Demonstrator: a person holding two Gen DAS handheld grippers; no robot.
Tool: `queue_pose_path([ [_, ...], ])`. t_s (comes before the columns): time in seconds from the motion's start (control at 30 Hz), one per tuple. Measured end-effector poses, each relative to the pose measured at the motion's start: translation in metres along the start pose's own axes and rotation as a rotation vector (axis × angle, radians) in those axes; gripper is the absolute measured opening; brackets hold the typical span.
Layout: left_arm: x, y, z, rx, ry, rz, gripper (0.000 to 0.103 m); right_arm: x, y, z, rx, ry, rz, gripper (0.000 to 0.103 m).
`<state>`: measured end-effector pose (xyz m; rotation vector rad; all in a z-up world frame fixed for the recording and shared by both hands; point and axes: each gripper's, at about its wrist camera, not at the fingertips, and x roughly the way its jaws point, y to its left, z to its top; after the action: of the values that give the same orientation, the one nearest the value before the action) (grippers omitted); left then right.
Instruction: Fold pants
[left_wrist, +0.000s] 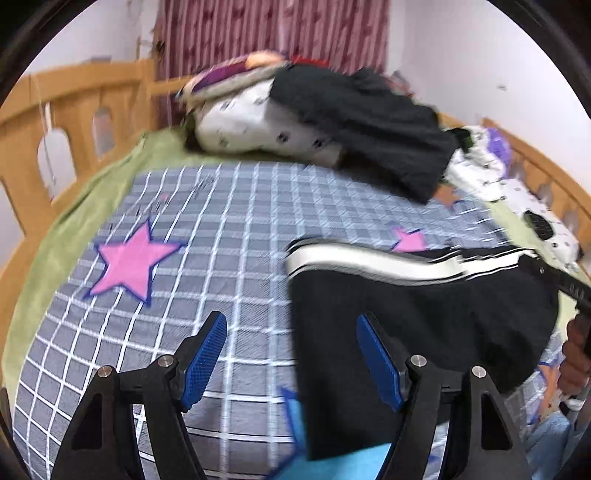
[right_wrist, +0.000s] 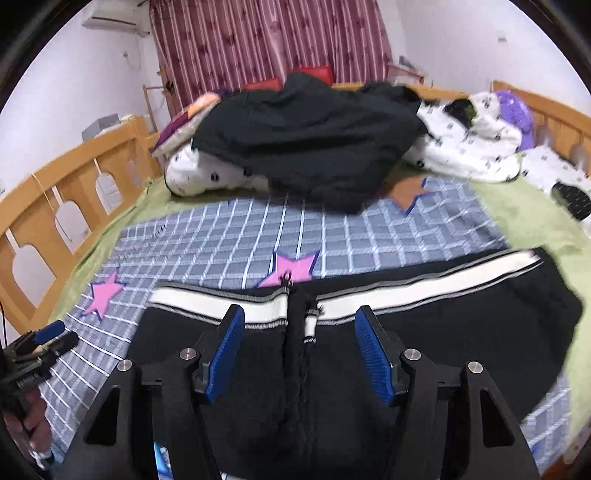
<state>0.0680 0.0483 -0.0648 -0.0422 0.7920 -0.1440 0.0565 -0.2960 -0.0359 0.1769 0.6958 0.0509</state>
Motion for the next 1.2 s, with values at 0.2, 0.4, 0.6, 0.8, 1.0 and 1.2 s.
queue_pose_path([
  [0.2, 0.030, 0.015, -0.002, -0.009, 0.014, 0.041, 0.071, 0.072, 0.004, -0.022, -0.008, 0.135, 0.081, 0.036],
  [0.4, 0.041, 0.027, -0.002, -0.086, 0.036, 0.038, 0.071, 0.098, 0.031, -0.041, -0.171, 0.158, 0.044, 0.019],
  [0.6, 0.048, 0.039, -0.005, -0.168, 0.063, -0.004, 0.071, 0.071, 0.016, -0.027, -0.114, 0.052, 0.159, 0.009],
  [0.8, 0.053, 0.037, -0.009, -0.175, 0.087, -0.010, 0.071, 0.086, -0.008, -0.028, -0.056, 0.147, 0.122, 0.017],
  [1.0, 0.047, 0.028, -0.014, -0.146, 0.086, -0.025, 0.071, 0.074, -0.008, -0.033, -0.028, 0.165, 0.146, 0.060],
  [1.2, 0.034, 0.023, -0.017, -0.120, 0.061, -0.038, 0.071, 0.076, -0.015, -0.058, 0.016, 0.257, 0.110, 0.054],
])
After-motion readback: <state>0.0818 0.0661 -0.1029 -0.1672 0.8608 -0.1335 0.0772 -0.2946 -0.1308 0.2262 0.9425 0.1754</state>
